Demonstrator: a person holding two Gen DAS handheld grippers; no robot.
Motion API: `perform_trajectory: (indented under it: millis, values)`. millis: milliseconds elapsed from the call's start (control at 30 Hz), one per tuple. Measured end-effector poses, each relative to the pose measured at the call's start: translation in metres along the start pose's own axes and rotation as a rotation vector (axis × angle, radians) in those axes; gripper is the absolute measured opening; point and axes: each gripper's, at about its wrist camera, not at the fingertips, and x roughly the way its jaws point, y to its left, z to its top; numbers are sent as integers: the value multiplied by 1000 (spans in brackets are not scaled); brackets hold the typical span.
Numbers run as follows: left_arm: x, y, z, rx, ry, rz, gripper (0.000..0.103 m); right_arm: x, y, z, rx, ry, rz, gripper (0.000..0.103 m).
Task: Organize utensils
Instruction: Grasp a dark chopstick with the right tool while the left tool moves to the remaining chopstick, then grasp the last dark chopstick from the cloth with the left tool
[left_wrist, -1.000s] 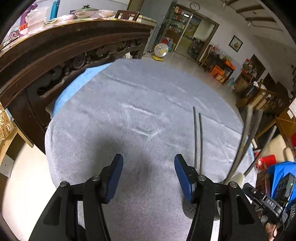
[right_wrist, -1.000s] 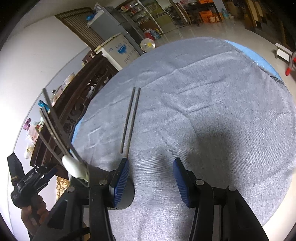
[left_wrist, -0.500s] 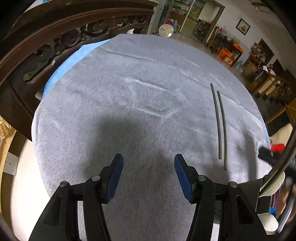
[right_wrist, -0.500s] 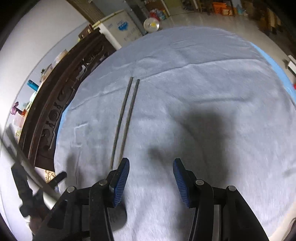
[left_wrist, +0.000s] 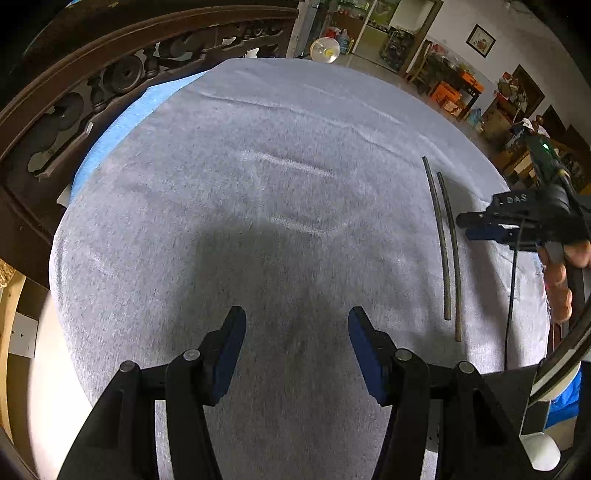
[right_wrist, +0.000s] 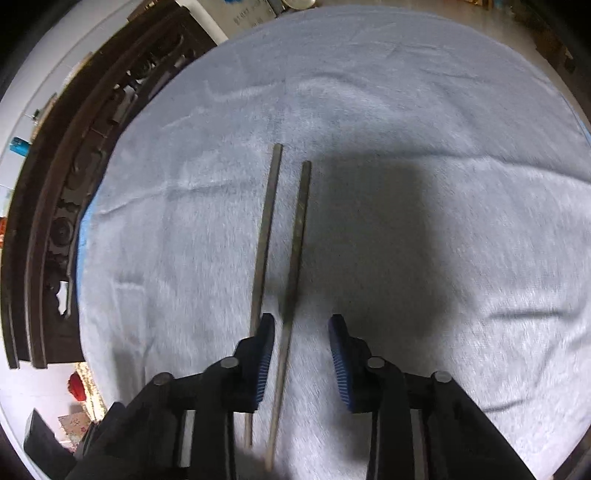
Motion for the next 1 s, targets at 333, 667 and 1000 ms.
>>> perform_trajectory:
  millis: [333, 667, 1000]
  values:
    - [7, -21, 34, 67, -1, -7, 58, 13, 21, 6, -140, 69, -153, 6]
    - [57, -84, 106, 159, 154, -102, 58, -17, -50, -19, -150, 91, -274, 6]
    - [103, -166, 143, 299, 284, -77, 53, -20, -78, -24, -86, 86, -183, 7]
